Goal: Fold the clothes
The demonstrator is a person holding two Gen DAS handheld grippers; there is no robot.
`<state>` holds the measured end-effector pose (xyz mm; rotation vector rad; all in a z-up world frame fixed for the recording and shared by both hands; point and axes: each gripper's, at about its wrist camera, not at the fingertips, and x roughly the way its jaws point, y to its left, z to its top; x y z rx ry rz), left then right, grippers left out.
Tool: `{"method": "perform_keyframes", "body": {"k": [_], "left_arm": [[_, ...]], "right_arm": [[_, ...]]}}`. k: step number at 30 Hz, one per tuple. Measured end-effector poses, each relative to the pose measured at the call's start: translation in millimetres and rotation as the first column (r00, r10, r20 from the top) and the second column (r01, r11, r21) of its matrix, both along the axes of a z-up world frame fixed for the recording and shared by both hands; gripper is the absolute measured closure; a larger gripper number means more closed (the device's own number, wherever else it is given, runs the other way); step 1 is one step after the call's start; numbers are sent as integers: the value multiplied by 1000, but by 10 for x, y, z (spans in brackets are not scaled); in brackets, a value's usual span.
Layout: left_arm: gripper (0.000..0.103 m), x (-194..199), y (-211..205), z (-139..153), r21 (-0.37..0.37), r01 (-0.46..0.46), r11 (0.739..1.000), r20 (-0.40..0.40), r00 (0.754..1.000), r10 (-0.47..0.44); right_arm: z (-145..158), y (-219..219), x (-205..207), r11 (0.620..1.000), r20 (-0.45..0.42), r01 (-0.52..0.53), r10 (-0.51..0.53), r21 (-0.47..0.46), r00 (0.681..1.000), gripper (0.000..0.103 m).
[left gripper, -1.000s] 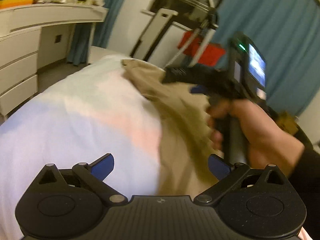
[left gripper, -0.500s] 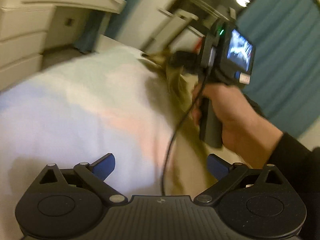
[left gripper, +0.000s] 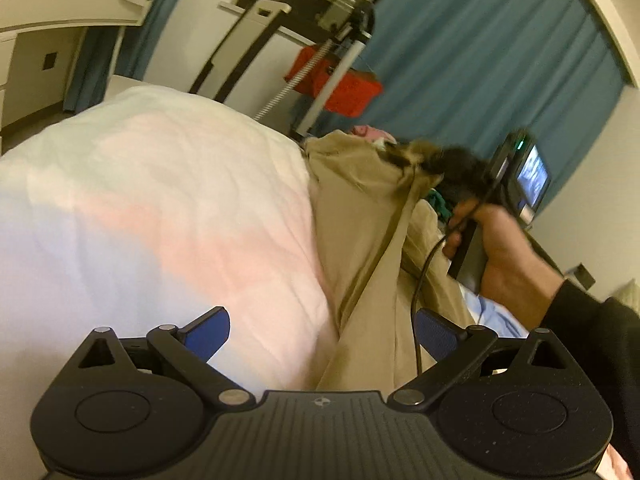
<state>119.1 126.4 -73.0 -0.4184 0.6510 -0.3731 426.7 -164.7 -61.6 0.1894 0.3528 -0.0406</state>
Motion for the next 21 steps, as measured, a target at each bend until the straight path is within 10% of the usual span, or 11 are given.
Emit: {"method": "perform_keyframes", "body": {"k": [8, 10, 12, 21], "left_arm": [[3, 209, -321, -201, 100, 62, 993, 2, 998, -63], [3, 247, -357, -225, 99, 64, 993, -9, 998, -63], [4, 398, -362, -216, 98, 59, 993, -8, 998, -58], [4, 263, -427, -36, 85, 63, 994, 64, 996, -69]], "right_arm": [[-629, -309, 169, 993, -139, -6, 23, 121, 990, 87], [-643, -276, 190, 995, -177, -34, 51, 99, 983, 36], [-576, -268, 35, 995, -165, -25, 40, 93, 985, 12], [-43, -168, -1232, 996, -114, -27, 36, 80, 993, 15]]}}
